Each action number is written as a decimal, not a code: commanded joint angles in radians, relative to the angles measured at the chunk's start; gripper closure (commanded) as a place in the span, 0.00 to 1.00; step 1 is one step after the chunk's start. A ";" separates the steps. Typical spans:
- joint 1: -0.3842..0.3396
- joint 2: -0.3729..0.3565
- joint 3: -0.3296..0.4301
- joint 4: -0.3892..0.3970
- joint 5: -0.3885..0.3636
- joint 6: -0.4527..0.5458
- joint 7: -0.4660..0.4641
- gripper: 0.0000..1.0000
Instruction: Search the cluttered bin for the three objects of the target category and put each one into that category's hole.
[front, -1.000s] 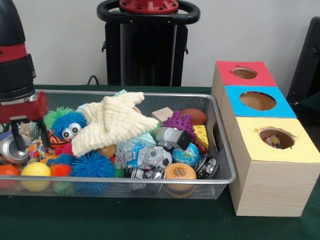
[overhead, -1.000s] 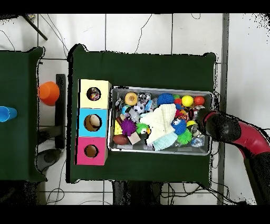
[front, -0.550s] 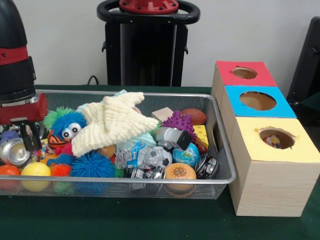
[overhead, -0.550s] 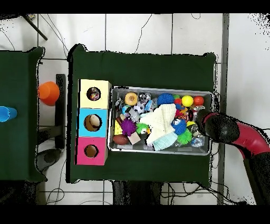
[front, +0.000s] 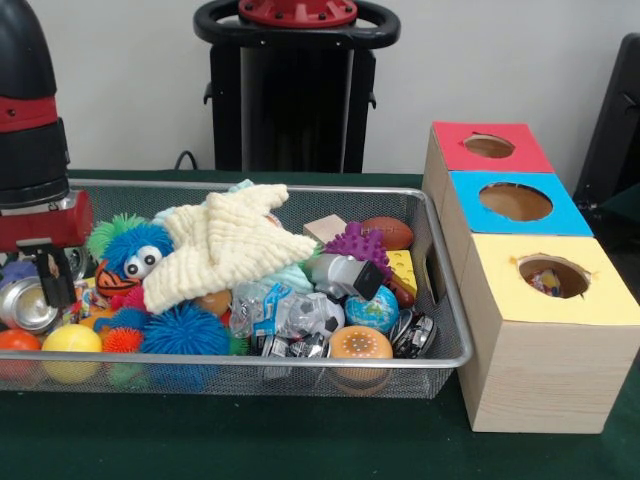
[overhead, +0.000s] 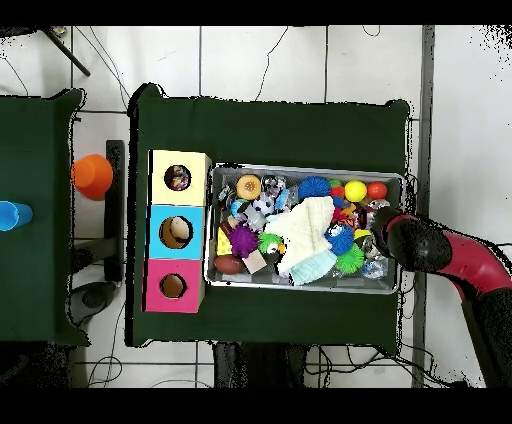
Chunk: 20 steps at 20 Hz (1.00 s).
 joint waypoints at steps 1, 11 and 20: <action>0.014 0.014 -0.023 -0.021 -0.039 -0.013 -0.047 1.00; 0.095 -0.208 -0.038 0.001 0.110 0.331 -0.046 1.00; 0.141 -0.254 -0.061 0.003 0.134 0.430 -0.010 1.00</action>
